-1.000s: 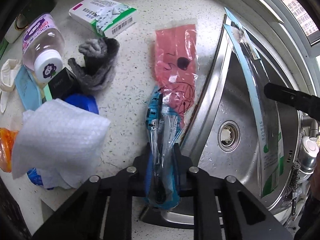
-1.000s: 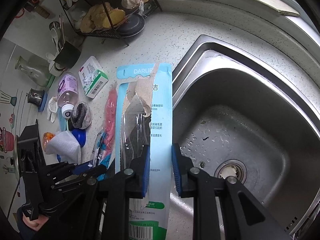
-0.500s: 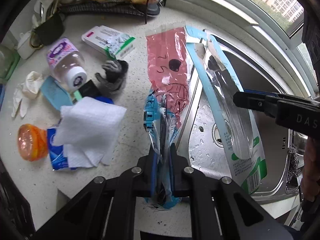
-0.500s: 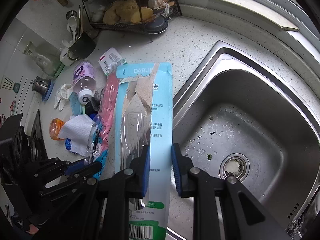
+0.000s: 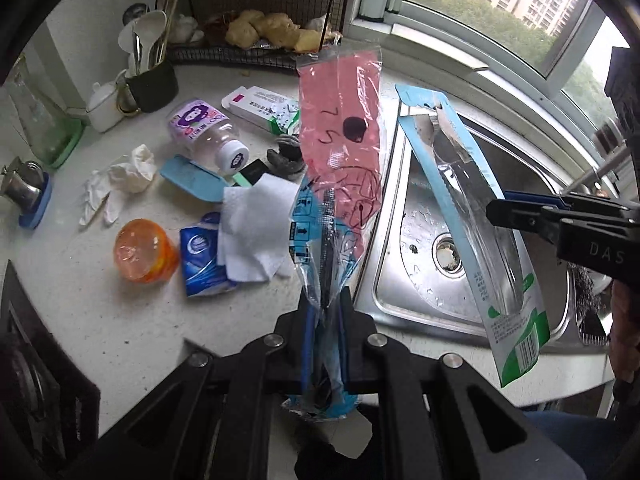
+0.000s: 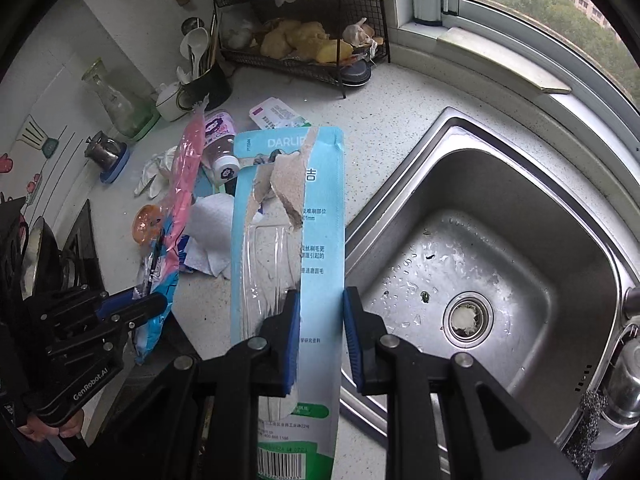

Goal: Collect trash
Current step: 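Carry the DARLIE card and pink bag down toward the red basin with both tools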

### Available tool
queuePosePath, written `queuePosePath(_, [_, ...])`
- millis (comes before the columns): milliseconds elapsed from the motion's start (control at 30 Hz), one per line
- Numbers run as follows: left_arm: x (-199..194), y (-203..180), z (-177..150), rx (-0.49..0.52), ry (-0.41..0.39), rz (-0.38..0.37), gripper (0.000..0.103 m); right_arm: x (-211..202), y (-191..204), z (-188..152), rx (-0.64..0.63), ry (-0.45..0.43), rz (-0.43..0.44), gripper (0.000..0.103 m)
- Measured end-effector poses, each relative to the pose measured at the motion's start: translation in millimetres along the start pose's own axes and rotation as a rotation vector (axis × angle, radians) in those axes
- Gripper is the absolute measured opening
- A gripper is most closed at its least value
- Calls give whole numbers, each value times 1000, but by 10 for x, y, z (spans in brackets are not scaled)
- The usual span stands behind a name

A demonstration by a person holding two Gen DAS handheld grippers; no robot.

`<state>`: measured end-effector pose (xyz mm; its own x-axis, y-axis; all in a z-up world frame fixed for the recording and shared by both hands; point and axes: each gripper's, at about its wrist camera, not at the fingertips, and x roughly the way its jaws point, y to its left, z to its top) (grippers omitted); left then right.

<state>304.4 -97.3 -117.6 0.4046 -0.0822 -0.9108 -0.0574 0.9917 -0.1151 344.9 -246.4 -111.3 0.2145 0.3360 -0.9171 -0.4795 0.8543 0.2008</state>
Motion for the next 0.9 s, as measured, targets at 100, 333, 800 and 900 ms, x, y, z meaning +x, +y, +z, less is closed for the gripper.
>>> queuePosePath(100, [-308,164,-365,21,-12,-6,9,-86,160,-150,-5,-19,-14,20])
queuePosePath(333, [-765,439,-1060,46,-45,1,9,-244,648,-594,-14,-57,-30,20])
queuePosePath(800, [-1232,782,-2496,150,34,-25,9,-274,1470,-1695,-16,13,-42,19])
queuePosePath(900, [-1205,807,-2685,169,84,-18,9,-186,1535,-1872,-10,55,-48,19])
